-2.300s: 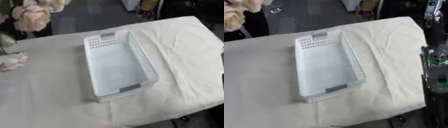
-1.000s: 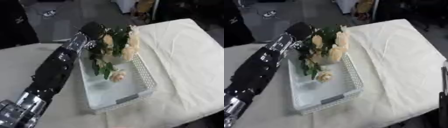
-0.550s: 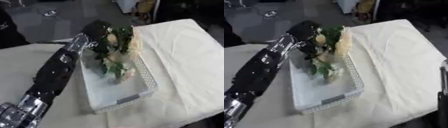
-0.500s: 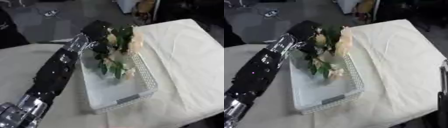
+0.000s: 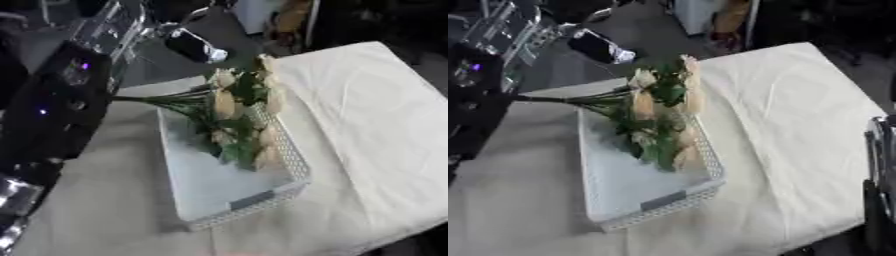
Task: Pick up objects on the table and place them in the box.
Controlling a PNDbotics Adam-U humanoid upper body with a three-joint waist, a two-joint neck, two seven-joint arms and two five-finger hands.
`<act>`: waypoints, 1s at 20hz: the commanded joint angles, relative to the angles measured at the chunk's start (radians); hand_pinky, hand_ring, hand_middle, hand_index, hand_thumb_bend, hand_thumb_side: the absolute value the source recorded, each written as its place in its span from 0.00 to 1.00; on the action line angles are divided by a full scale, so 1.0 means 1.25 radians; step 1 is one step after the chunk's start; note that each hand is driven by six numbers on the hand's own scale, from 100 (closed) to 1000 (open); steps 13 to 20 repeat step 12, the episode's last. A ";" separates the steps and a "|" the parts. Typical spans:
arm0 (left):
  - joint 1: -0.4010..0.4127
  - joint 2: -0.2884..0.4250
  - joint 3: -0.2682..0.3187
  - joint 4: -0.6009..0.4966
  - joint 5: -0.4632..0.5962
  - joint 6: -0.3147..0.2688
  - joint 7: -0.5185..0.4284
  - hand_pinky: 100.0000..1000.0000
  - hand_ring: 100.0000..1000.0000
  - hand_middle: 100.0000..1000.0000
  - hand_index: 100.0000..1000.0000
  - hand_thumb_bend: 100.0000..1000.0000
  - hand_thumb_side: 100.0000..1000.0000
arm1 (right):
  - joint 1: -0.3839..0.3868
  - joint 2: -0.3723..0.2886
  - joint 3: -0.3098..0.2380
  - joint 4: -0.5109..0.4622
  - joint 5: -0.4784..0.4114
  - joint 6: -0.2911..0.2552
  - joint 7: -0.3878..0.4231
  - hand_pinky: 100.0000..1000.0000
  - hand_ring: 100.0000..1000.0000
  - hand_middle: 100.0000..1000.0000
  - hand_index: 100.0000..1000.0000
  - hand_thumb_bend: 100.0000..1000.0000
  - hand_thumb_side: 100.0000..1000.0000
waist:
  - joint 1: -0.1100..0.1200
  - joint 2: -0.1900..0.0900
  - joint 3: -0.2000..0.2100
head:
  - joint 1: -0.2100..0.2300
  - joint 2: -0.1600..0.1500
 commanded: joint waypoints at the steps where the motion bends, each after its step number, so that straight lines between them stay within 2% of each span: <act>1: -0.024 0.055 0.011 -0.084 0.053 -0.016 -0.067 1.00 0.92 0.84 0.88 0.63 0.79 | -0.003 -0.021 -0.003 -0.012 0.004 0.004 0.001 0.60 0.76 0.72 0.86 0.00 0.61 | 0.000 -0.016 0.007 | -0.013 -0.008; 3: -0.021 0.094 0.032 -0.122 0.090 -0.001 -0.081 1.00 0.91 0.84 0.88 0.62 0.75 | 0.002 -0.024 -0.004 -0.012 0.007 0.006 0.000 0.60 0.76 0.72 0.86 0.00 0.62 | 0.003 -0.019 0.017 | -0.019 -0.010; 6: 0.009 0.190 0.081 -0.222 0.179 0.040 -0.066 1.00 0.90 0.84 0.88 0.59 0.70 | 0.010 -0.031 -0.007 -0.012 0.011 0.010 -0.001 0.59 0.76 0.72 0.86 0.00 0.62 | 0.007 -0.022 0.032 | -0.029 -0.008; 8: 0.070 0.284 0.160 -0.330 0.259 0.098 -0.019 0.93 0.87 0.83 0.87 0.49 0.59 | 0.017 -0.040 -0.009 -0.012 0.014 0.016 -0.002 0.59 0.76 0.72 0.86 0.00 0.63 | 0.010 -0.026 0.046 | -0.035 -0.002; 9: 0.115 0.323 0.213 -0.383 0.306 0.142 0.017 0.90 0.86 0.83 0.87 0.48 0.58 | 0.021 -0.044 -0.011 -0.012 0.016 0.018 -0.004 0.59 0.76 0.72 0.86 0.00 0.63 | 0.009 -0.028 0.053 | -0.039 0.002; 11: 0.211 0.370 0.309 -0.464 0.416 0.234 0.112 0.81 0.83 0.84 0.88 0.40 0.59 | 0.028 -0.048 -0.015 -0.012 0.020 0.024 -0.007 0.59 0.75 0.72 0.86 0.00 0.63 | 0.006 -0.030 0.061 | -0.041 0.005; 12: 0.260 0.385 0.345 -0.498 0.477 0.271 0.168 0.82 0.84 0.84 0.88 0.41 0.59 | 0.030 -0.050 -0.017 -0.012 0.022 0.026 -0.008 0.59 0.75 0.72 0.86 0.00 0.63 | 0.006 -0.030 0.062 | -0.040 0.006; 20: 0.260 0.385 0.345 -0.498 0.477 0.271 0.168 0.82 0.84 0.84 0.88 0.41 0.59 | 0.030 -0.050 -0.017 -0.012 0.022 0.026 -0.008 0.59 0.75 0.72 0.86 0.00 0.63 | 0.006 -0.030 0.062 | -0.040 0.006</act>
